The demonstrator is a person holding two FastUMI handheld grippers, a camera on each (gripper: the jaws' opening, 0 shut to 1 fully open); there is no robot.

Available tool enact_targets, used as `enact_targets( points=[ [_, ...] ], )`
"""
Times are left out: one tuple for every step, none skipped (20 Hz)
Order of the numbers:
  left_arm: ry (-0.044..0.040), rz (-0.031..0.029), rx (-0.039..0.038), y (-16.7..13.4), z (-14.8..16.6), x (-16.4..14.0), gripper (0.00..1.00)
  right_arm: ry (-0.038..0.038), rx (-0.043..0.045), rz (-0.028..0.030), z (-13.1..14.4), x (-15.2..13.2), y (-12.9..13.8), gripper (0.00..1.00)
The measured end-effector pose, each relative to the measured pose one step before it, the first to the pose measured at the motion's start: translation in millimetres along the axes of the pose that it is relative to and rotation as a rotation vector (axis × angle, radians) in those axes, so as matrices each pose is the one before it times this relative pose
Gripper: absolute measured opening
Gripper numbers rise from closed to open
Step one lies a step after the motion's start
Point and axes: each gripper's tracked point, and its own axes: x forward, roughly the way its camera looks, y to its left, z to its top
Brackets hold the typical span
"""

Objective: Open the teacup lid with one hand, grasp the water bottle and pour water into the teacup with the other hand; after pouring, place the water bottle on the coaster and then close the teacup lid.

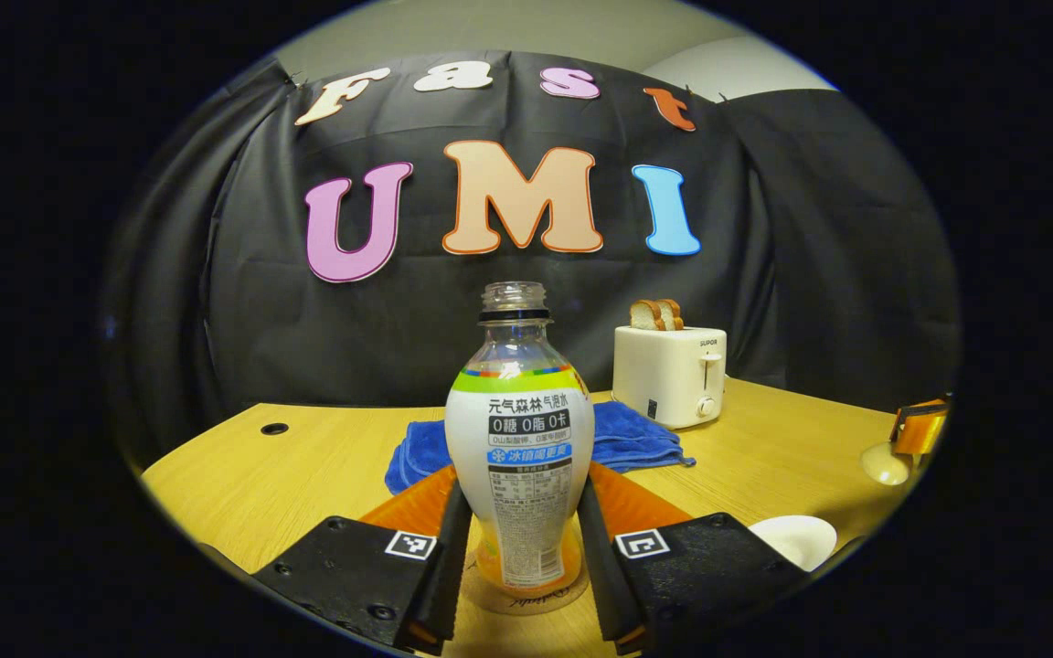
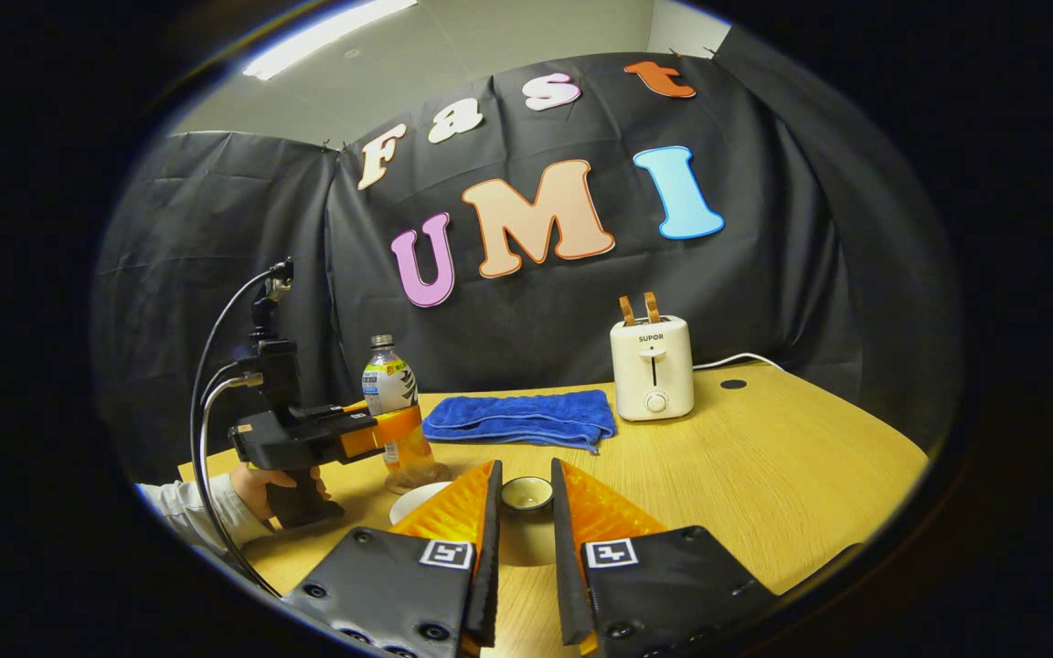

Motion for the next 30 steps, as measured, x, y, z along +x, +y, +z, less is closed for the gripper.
enact_targets(
  points=[
    [0.00242,0.00369,-0.00211,1.29,-1.2,-0.06,0.56,0.00132,-0.00153,0.00166,-0.52,0.34,0.92,0.32],
    [-0.01072,0.00537,-0.00377,1.88,1.05,0.81,0.57,0.00049,-0.00149,0.0013,-0.34,-0.29,0.66,0.32],
    [0.00361,0.00313,0.00126,0.23,-1.18,0.63,0.57,-0.00076,-0.00202,0.00117,0.7,-0.24,0.94,0.32],
    [0.00025,0.00103,-0.00134,1.21,-1.43,-1.37,0.57,-0.00097,-0.00173,0.00013,-0.25,0.46,-0.08,0.32],
    [-0.00065,-0.00138,-0.00051,-1.11,1.0,-0.03,0.58,-0.00032,0.00003,-0.00018,0.1,0.05,-0.53,0.32],
    [0.00664,0.00029,0.0026,-0.33,-0.9,-0.95,0.6,0.00081,0.00062,0.0002,-0.13,-0.09,0.35,0.3],
    [0.00333,0.00118,-0.00056,-0.31,-1.02,-0.56,0.6,0.00066,0.00111,-0.00019,0.09,-0.19,-0.1,0.32],
    [0.00049,-0.00214,-0.00224,-1.35,0.31,-1.34,0.64,-0.00065,0.00074,-0.00037,-0.33,-0.6,0.0,0.32],
    [0.00476,0.00022,0.00319,0.04,0.71,-1.39,0.66,-0.00078,0.00088,-0.00054,1.14,0.46,0.2,0.32],
    [0.00186,-0.00296,0.00316,-0.97,-1.54,2.43,0.66,0.00056,0.00058,0.00142,-0.73,0.39,0.23,0.32],
    [0.01114,-0.00371,0.00038,-0.91,-4.07,-1.87,0.69,0.00161,-0.00066,0.00134,-0.22,-0.39,0.79,0.32],
    [0.02036,-0.00593,-0.00182,-1.58,-5.83,0.44,0.69,-0.0008,-0.00191,0.00134,-0.04,-0.73,1.58,0.28],
    [0.02651,-0.00908,-0.0028,-1.66,-6.94,-0.87,0.69,-0.00171,-0.00184,0.00164,1.15,-0.48,0.47,0.32],
    [0.02582,-0.00882,-0.00587,-2.45,-7.44,0.76,0.69,-0.00103,-0.00181,0.00114,0.1,0.38,0.6,0.32],
    [0.00861,0.00211,-0.00461,1.5,-2.89,-1.0,0.7,-0.0005,-0.00101,0.00011,0.54,0.67,-0.06,0.3],
    [-0.00931,0.00204,-0.00769,0.78,0.68,1.83,0.73,0.00017,0.00025,-0.00029,-0.55,-0.16,-0.23,0.28],
    [-0.01141,0.00032,-0.00994,0.05,1.99,-1.62,0.72,-0.0005,0.00135,-0.00032,-0.02,-0.22,-0.07,0.29],
    [-0.00623,0.00053,-0.00313,-0.37,-0.43,-1.19,0.73,0.00005,0.00085,-0.00029,-0.29,-0.13,0.45,0.31],
    [-0.00023,0.00095,0.00346,0.75,0.53,-1.44,0.75,0.00166,0.00104,0.00047,-0.78,0.02,-0.11,0.32],
    [-0.00325,-0.00013,0.00988,-0.74,-1.44,-0.5,0.85,0.00256,0.0,0.00112,-1.43,0.79,1.02,0.3],
    [-0.00288,0.00363,0.0113,-0.43,0.23,-1.59,0.9,0.00168,-0.0023,0.00161,-0.77,0.66,0.81,0.32],
    [-0.00126,0.00219,0.0061,0.5,0.38,-1.53,0.95,0.00306,-0.00367,0.00068,-1.2,0.11,1.11,0.28],
    [-0.00606,0.00502,0.00402,0.51,0.66,-0.81,0.95,0.00147,-0.00345,0.00244,-0.27,0.69,1.39,0.3],
    [-0.00007,0.00706,0.00116,0.2,-0.55,-2.61,0.95,-0.00039,-0.00106,0.00419,-0.07,-0.55,2.2,0.28],
    [-0.00406,0.00911,0.00171,1.96,0.71,-2.61,0.95,-0.00173,-0.00084,0.00575,0.49,-0.1,3.0,0.3],
    [-0.0102,0.01262,0.00051,2.67,2.02,-2.25,0.95,-0.00277,-0.0011,0.00716,0.41,0.09,3.16,0.32],
    [-0.00996,0.0137,-0.00311,2.71,2.09,-4.05,0.95,-0.00193,-0.00223,0.00828,1.52,-0.84,4.38,0.32],
    [-0.00907,0.01185,-0.00396,3.19,1.48,-4.75,0.95,-0.0071,-0.00322,0.00757,1.85,-0.33,3.47,0.32],
    [-0.00842,0.01564,-0.00154,4.38,2.82,-6.75,0.96,-0.00729,-0.0029,0.00705,1.92,0.17,3.69,0.31],
    [-0.00891,0.01552,-0.00026,4.22,2.58,-6.81,0.95,-0.00515,-0.00156,0.00727,0.78,0.77,3.64,0.31]
  ],
)
